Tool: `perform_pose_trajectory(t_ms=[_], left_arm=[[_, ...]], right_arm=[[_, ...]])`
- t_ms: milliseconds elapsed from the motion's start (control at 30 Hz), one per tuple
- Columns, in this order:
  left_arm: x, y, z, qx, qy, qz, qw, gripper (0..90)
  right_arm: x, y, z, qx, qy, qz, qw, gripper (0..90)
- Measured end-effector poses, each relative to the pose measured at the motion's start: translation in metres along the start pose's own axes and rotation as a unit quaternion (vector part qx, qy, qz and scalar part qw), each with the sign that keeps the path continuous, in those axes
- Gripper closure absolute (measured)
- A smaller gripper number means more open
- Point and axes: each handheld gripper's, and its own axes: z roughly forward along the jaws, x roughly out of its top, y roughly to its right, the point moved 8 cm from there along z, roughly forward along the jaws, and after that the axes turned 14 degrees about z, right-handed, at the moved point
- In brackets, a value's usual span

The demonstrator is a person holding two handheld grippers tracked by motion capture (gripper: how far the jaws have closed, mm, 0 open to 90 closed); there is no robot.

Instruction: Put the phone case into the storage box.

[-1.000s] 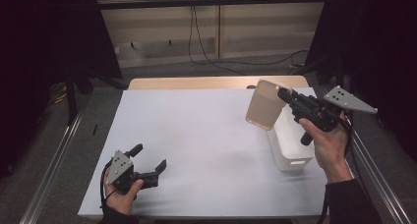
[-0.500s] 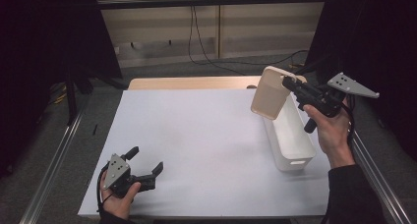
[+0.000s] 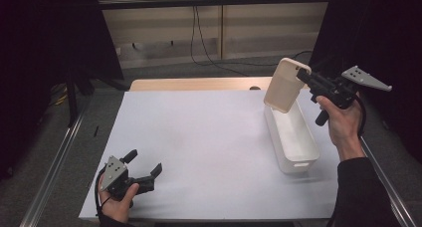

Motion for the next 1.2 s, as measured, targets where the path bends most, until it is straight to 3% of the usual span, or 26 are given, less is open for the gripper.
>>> perform_pose_trajectory(t_ms=[233, 533, 1200], left_arm=[[0.003, 0.001, -0.001, 0.005, 0.003, 0.012, 0.9999, 2.9], [0.001, 0.001, 0.0, 0.01, -0.007, 0.024, 0.9996, 3.2], [0.002, 0.003, -0.002, 0.008, -0.003, 0.03, 0.9995, 4.2]], right_arm=[[-0.004, 0.014, 0.008, -0.01, -0.011, -0.019, 0.9997, 80.7], [-0.004, 0.029, 0.011, -0.026, -0.006, -0.019, 0.9995, 80.7], [-0.024, 0.061, 0.024, -0.037, -0.035, -0.044, 0.9977, 80.7]])
